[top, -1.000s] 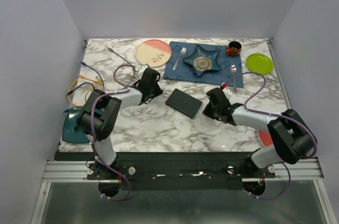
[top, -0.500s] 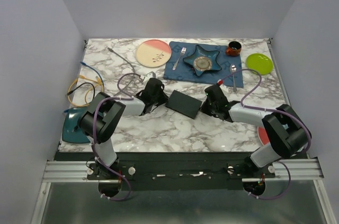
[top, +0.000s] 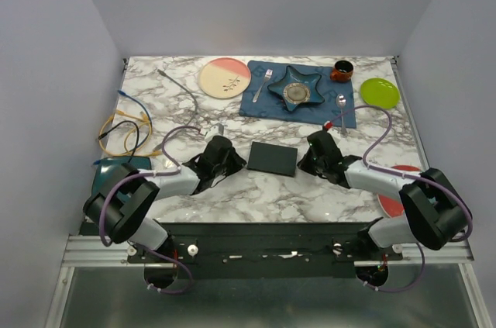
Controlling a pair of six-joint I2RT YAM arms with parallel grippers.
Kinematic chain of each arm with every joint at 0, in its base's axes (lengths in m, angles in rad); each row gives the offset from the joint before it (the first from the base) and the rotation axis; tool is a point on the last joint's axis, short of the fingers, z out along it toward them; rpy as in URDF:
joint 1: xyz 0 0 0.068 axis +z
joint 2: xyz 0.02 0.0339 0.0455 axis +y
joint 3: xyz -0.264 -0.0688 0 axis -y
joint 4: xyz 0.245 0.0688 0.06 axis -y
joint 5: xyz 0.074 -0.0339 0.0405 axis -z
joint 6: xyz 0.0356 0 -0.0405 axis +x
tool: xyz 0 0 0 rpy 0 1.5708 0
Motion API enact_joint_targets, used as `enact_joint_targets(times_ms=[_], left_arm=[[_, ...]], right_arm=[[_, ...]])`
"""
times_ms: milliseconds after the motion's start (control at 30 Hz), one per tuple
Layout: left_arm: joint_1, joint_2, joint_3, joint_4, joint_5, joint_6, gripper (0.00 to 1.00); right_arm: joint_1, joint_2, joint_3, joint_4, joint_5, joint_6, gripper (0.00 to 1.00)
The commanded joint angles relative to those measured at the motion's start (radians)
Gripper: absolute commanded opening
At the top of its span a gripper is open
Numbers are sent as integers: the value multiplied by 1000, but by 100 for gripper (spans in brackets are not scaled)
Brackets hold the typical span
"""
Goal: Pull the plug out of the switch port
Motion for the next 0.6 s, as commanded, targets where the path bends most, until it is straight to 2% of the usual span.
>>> enact_joint_targets(times_ms=[0, 133, 200, 267, 300, 333, 367, 400, 433, 500, 533, 567], left_arm=[[-13, -105, -39, -16, -44, -21, 13], [-33, -157, -55, -45, -85, -24, 13], [-33, -215, -49, -113, -128, -11, 15], [-33, -292, -26, -189, -197, 30, 26], [-34, -315, -15, -215, -218, 51, 36], [-33, -338, -3, -243, -252, 64, 56], [-34, -373, 20, -290, -267, 75, 64], [-34, -387, 31, -317, -281, 97, 69], [-36, -398, 42, -338, -292, 104, 76], [-42, -426, 65, -410, -321, 103, 81], [-43, -430, 71, -438, -329, 97, 85], [-46, -436, 82, -485, -346, 91, 87]], right_arm=[[6, -69, -37, -19, 16, -29, 1], [6, -104, -51, -46, 56, -46, 1], [8, -154, -46, -72, 77, -76, 1], [6, -205, -42, -89, 100, -122, 2], [5, -257, -40, -106, 103, -144, 5], [6, -289, -36, -109, 100, -167, 15], [6, -315, -34, -111, 80, -217, 22], [11, -375, -34, -111, 68, -239, 30], [15, -400, -34, -106, 53, -259, 49], [23, -438, -25, -100, -15, -314, 61], [31, -458, -20, -100, -39, -331, 71], [37, -463, -5, -103, -77, -354, 75]])
